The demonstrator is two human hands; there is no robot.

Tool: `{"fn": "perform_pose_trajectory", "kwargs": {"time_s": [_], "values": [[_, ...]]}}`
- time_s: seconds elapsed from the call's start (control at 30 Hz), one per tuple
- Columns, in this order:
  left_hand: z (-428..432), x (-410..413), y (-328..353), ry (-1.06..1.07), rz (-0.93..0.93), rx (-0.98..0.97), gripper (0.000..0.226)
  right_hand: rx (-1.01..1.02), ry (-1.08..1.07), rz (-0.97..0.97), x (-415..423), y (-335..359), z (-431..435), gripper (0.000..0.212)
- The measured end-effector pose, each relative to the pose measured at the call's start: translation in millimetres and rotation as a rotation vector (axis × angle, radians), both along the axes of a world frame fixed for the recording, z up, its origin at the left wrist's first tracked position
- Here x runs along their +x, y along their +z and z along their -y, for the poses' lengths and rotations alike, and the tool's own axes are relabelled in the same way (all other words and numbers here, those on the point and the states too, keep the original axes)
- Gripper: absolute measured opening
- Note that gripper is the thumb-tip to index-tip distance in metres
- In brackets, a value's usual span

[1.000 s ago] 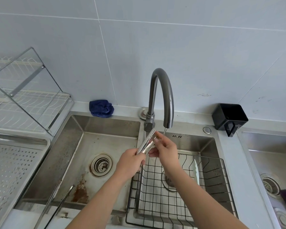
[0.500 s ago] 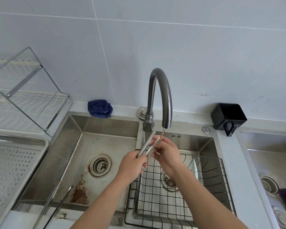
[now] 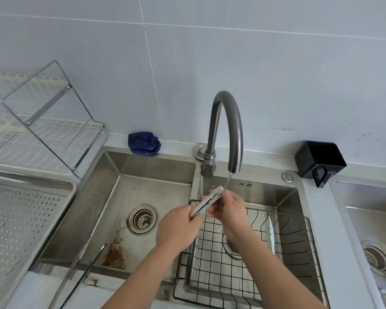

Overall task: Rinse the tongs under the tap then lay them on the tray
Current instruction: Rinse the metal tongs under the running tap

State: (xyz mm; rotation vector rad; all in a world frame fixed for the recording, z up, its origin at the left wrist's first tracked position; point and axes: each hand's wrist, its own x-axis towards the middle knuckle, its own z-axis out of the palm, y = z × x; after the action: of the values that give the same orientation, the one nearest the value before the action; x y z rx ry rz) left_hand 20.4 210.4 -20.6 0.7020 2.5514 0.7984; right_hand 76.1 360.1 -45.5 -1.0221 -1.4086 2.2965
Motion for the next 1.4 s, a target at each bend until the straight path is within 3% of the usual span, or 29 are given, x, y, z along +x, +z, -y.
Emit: {"fn": "perform_pose_trajectory", "kwargs": {"time_s": [0.13, 0.27, 0.4, 0.53, 0.7, 0.8, 0.9, 1.07, 1.17, 1.23, 1.4], "values": [[12.3, -15.2, 3.8, 0.002, -0.060, -0.124, 0.031, -0.150, 0.114, -0.104, 3.1, -8.6, 7.6, 0.033], [14.9, -21.1, 9.0, -0.020, -0.066, -0.173, 0.032, -0.104, 0.031, -0.013, 1.1, -8.6, 14.3, 0.037], [11.7, -21.7, 8.7, -0.075, -0.109, -0.221, 0.033, -0.133, -0.005, -0.017, 5.6, -3.1, 12.7, 0.025], [4.2, -22.4, 8.4, -0.103, -0.120, -0.236, 0.036, -0.017, -0.032, 0.080, 9.2, 1.2, 8.7, 0.026], [3.0, -26.6, 12.2, -0.087, -0.118, -0.217, 0.034, -0.106, -0.025, -0.020, 10.0, 5.5, 6.2, 0.023], [5.0, -30.2, 14.0, -0.092, -0.109, -0.217, 0.037, -0.059, -0.006, -0.014, 8.9, 8.4, 2.8, 0.022], [2.9, -30.7, 13.2, -0.082, -0.047, -0.184, 0.036, -0.011, -0.005, 0.018, 5.3, 12.5, 1.1, 0.022], [1.7, -31.5, 6.5, -0.021, 0.187, -0.004, 0.041, -0.147, 0.020, -0.090, 6.7, 19.9, -6.3, 0.019], [2.7, -29.3, 1.4, -0.003, 0.215, 0.036, 0.032, -0.023, 0.064, -0.027, 9.9, 19.4, -8.7, 0.019], [0.0, -24.9, -1.7, -0.006, 0.184, 0.034, 0.025, 0.073, 0.051, 0.035, 9.3, 18.7, -9.7, 0.031], [-11.6, -13.9, -8.8, 0.070, 0.445, 0.262, 0.024, -0.165, 0.004, -0.109, 12.4, 23.4, -13.8, 0.041]]}}
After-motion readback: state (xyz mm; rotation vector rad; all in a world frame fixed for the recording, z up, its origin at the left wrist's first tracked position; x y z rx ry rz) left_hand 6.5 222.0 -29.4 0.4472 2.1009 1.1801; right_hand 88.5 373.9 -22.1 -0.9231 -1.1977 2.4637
